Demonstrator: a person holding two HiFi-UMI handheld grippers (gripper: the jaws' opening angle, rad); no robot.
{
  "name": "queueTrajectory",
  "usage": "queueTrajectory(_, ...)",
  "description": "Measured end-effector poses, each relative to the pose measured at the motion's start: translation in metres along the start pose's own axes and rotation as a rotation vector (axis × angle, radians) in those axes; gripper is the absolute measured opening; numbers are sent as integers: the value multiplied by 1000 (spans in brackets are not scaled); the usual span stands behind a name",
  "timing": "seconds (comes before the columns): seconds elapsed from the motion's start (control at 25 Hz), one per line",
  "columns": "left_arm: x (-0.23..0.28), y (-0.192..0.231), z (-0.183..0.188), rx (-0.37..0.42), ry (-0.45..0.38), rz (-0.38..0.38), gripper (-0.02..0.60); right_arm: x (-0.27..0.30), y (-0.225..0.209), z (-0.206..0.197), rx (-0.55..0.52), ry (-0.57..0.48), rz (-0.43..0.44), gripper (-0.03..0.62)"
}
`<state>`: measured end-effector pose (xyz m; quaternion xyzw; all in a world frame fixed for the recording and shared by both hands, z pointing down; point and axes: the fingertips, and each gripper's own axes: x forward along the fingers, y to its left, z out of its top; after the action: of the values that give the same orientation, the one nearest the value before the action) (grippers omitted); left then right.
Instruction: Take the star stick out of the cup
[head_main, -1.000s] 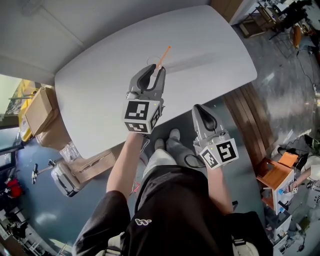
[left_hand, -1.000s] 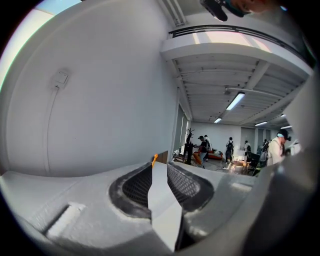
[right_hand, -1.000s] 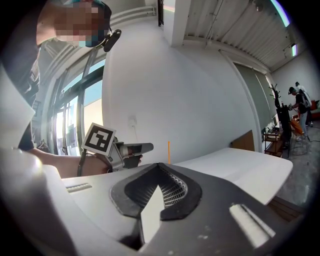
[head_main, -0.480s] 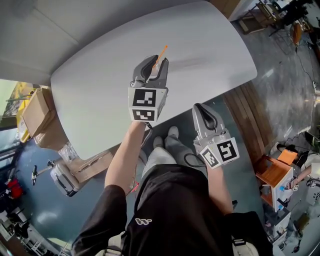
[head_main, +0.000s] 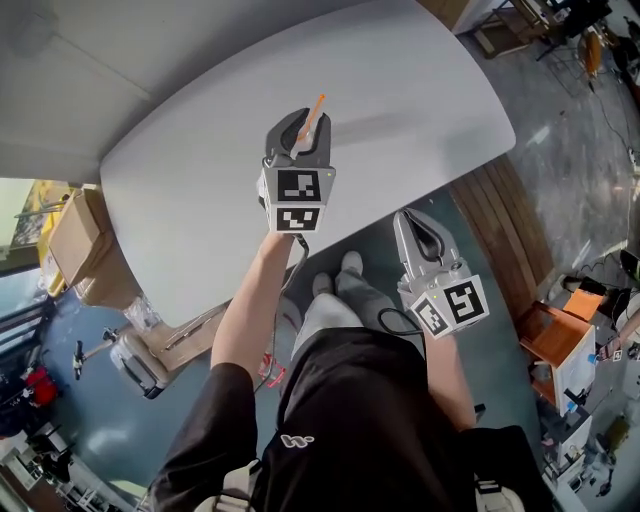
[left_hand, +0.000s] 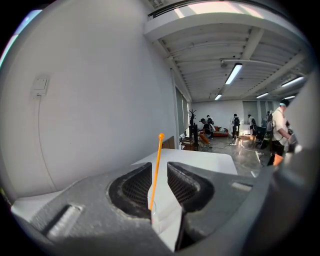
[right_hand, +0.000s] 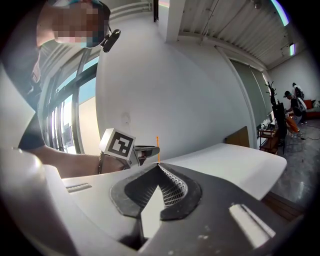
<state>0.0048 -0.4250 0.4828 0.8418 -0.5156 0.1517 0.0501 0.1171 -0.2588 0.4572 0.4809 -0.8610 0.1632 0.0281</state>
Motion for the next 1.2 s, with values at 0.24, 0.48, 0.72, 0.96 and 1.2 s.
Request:
queueTrajectory(0.24,9,-1,-10,48,27,7,103,0,1,-2,0,9,5,6)
queueTrajectory(0.48,16,1,-15,46,28,52,60,-4,-2,-5,-11,27,1,6)
queueTrajectory(0.72,11,5,-11,69,-7,98,17,-10,-4,-3,-24,28,-4,6)
queueTrajectory(0.96,2,2,3,102,-38,103,17,-14,-1,-3,-33,31,7,6)
queueTrajectory(1.2,-11,6,17,57,-57,100,17,-13,9,-3,-56,34,29,6)
